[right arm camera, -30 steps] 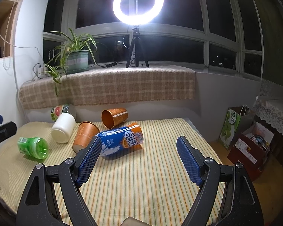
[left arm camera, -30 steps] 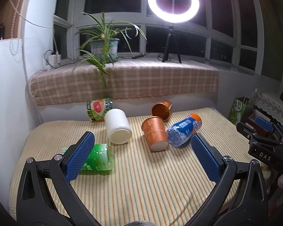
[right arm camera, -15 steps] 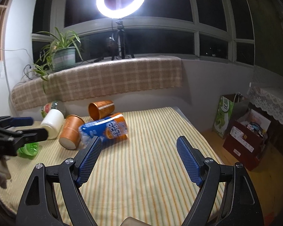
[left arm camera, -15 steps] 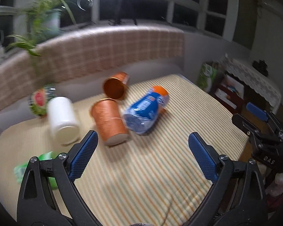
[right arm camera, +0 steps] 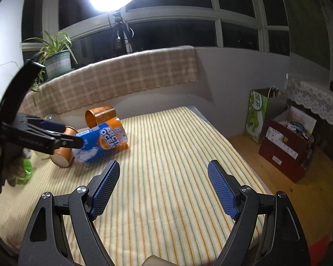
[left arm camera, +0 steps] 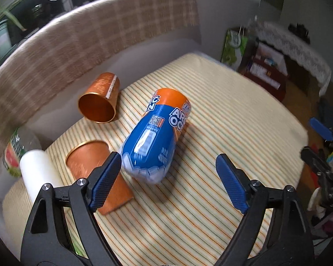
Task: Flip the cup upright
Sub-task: 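Move the left tool toward the lying blue-and-orange Arctic Ocean cup, then close the left tool around the cup body and lift it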
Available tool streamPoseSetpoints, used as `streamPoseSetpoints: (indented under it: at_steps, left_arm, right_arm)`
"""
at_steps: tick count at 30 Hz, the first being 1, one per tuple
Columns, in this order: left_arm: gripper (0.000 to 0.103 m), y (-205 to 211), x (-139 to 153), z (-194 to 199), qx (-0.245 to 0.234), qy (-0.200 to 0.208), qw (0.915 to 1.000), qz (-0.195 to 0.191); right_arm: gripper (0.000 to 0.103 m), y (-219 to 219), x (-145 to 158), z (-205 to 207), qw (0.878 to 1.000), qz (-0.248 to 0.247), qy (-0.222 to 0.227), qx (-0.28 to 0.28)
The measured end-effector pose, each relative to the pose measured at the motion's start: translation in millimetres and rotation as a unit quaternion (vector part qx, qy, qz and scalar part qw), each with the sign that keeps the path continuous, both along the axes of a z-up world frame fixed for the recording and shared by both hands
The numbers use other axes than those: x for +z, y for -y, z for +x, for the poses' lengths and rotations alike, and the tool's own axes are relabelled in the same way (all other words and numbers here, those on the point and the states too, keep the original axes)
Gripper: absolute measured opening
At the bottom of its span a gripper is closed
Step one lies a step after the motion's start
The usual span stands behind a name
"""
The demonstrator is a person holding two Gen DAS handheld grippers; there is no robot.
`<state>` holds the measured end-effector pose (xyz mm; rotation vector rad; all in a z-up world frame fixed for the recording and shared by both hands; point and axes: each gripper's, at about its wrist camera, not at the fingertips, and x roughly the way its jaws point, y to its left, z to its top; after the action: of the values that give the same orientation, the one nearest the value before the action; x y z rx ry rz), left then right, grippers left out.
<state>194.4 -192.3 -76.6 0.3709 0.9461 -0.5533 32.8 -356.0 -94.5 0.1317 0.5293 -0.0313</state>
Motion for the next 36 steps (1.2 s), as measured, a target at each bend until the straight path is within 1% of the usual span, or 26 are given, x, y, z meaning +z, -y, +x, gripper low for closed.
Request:
streamPoseSetpoints:
  at_steps: [3,10,13,18,19,22,28,34,36]
  left_arm:
    - [0.085,11.6,-7.3,13.8,-0.008,-0.013,0.9995,0.026]
    - [0.085,23.3,-24.9,39.1,-0.017,-0.039,0.9970,0.064]
    - [0.085,26.0,-30.9,47.7,-0.014,-0.046,0.9961,0.075]
    - [0.085,29.1,-40.0,59.8,-0.011,-0.060,0.9951,0.079]
    - [0.084,30.4,-42.0,60.6,-0.011,-0.060,0.9947,0.083]
    - [0.072,33.9,-48.4,61.7,-0.014,-0.063,0.9934,0.095]
    - [0.069,32.3,-47.3,57.9,-0.009,-0.057,0.9948,0.084]
    - [0.068,27.5,-40.2,42.1,0.003,-0.044,0.9976,0.054]
    - [0.068,24.5,-33.8,31.7,0.009,-0.041,0.9986,0.031]
  right_arm:
    - [0.081,7.1,-4.0,1.6,1.000,0.007,-0.004,-0.004]
    - [0.081,21.0,-12.5,5.7,0.999,0.023,-0.017,-0.016]
    - [0.081,25.5,-14.7,6.4,0.999,0.029,-0.022,-0.019]
    - [0.081,28.0,-17.8,8.3,0.999,0.033,-0.027,-0.020]
    - [0.081,28.3,-18.3,8.7,0.999,0.035,-0.028,-0.020]
    - [0.081,30.2,-19.3,10.1,0.999,0.038,-0.031,-0.021]
    - [0.081,33.9,-20.2,10.6,0.998,0.041,-0.034,-0.024]
    - [0.081,32.3,-19.3,10.2,0.998,0.047,-0.035,-0.022]
    - [0.081,30.7,-18.8,9.6,0.998,0.049,-0.036,-0.019]
